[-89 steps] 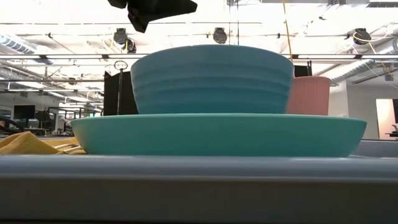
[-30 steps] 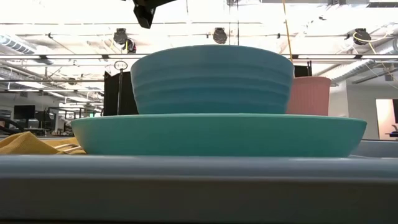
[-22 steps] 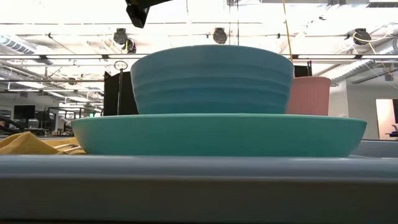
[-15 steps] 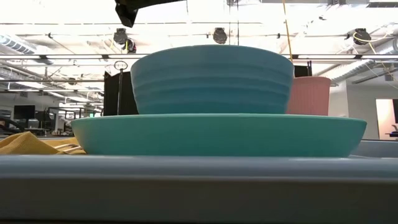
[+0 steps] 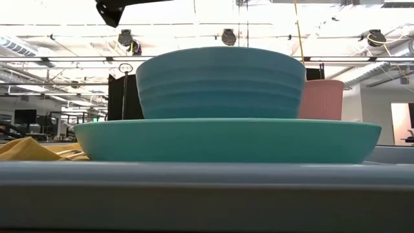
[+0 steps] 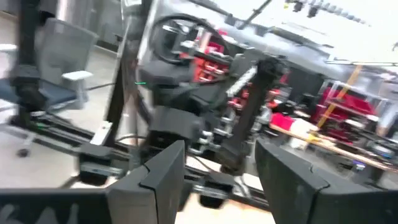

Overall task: Set up tray
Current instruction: Put the yellow knife on top of the yellow napkin to the right of the orange spoon

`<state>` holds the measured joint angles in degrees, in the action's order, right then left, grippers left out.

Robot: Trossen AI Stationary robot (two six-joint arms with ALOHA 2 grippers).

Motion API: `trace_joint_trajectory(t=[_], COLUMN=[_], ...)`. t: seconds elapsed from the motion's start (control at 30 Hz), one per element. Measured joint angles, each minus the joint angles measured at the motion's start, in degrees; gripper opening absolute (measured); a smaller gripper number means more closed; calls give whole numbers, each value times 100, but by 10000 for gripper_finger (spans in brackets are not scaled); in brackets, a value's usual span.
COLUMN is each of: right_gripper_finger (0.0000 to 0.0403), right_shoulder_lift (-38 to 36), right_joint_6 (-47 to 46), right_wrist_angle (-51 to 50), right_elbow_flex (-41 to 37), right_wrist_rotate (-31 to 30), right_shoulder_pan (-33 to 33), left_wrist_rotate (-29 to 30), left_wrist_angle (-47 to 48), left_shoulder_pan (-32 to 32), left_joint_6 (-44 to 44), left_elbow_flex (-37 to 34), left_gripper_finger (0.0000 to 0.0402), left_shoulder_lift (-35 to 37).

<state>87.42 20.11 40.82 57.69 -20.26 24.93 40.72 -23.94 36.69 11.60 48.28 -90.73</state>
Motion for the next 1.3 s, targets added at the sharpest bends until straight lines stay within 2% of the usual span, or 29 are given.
trace_joint_trajectory(t=[0.2,0.47,0.73,0.87,1.03,1.3], right_gripper_finger=[187,187,187,187,187,187], right_shoulder_lift=[-93,-166,-183,-181,-181,-181], right_joint_6=[183,314,645,681,782,804], right_wrist_angle=[-109,-524,-633,-770,-760,-796], right_elbow_flex=[0,0,0,-2,-2,-2], right_wrist_rotate=[-430,-870,-1732,-1743,-1745,-1745], right_shoulder_pan=[110,233,334,334,332,332], left_wrist_rotate=[574,1429,1531,1813,1797,1564], left_wrist_angle=[383,1196,2055,2361,2848,2821], left_shoulder_pan=[172,439,861,1143,1412,1701], left_joint_6=[497,1973,4331,5591,7171,8756], left_elbow_flex=[-1,-1,-1,-1,-1,-1], left_gripper_finger=[53,53,53,53,53,53], left_shoulder_lift=[-1,-1,-1,-1,-1,-252])
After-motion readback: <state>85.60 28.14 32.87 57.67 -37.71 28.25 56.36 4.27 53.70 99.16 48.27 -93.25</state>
